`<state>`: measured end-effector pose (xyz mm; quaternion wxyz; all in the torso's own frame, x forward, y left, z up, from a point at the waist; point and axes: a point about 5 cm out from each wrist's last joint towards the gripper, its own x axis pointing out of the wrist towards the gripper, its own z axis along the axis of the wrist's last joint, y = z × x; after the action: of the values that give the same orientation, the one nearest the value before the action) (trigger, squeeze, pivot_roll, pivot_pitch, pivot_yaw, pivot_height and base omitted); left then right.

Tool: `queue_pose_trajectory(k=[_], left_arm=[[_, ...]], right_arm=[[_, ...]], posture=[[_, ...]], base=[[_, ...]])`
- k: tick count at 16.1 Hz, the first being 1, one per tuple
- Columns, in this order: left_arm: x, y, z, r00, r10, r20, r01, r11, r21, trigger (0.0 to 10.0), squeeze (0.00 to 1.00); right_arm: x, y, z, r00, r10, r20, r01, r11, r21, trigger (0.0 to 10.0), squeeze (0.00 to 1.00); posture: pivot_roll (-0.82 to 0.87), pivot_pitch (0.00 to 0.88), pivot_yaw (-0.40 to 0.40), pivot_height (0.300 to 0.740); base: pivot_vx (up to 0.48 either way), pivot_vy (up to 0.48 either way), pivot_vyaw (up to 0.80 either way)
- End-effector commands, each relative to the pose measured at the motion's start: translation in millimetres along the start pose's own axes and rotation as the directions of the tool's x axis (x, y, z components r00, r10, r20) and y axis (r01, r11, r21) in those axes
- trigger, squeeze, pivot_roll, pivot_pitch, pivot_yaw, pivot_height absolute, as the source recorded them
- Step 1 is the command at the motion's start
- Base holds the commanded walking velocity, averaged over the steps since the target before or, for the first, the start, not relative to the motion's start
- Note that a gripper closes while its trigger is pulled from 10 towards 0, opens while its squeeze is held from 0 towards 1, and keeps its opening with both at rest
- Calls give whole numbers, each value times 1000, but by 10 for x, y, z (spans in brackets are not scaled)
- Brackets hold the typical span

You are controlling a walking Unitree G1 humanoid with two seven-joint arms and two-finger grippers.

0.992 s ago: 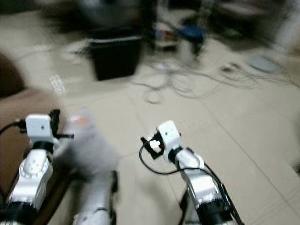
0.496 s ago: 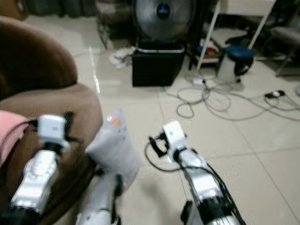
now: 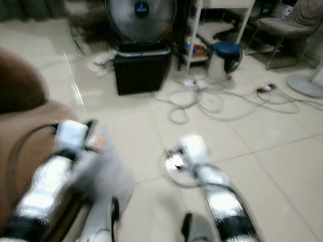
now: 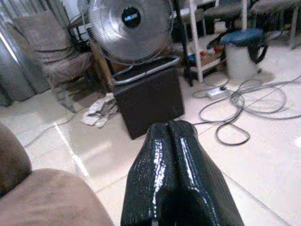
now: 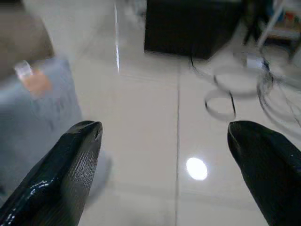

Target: Move the pillow to the sofa from floor

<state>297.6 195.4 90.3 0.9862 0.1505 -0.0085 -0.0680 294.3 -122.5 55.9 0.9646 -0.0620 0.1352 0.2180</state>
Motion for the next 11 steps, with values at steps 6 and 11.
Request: queue_pose_trajectory(k=[6,11], left_arm=[[108,57,-331,969,21,-248,-1,997,82,10000,0],[-20,259,-756,851,52,-522,-45,999,26,10000,1000]], right_arm=[[-137,-36,-59,995,91,-36,-94,993,-75,10000,0],[-156,184,98,955,296,-25,-297,949,-109,10000,0]], posture=[[140,11,11,541],[122,49,-28,541]], base=[[0,0,0],[0,0,0]])
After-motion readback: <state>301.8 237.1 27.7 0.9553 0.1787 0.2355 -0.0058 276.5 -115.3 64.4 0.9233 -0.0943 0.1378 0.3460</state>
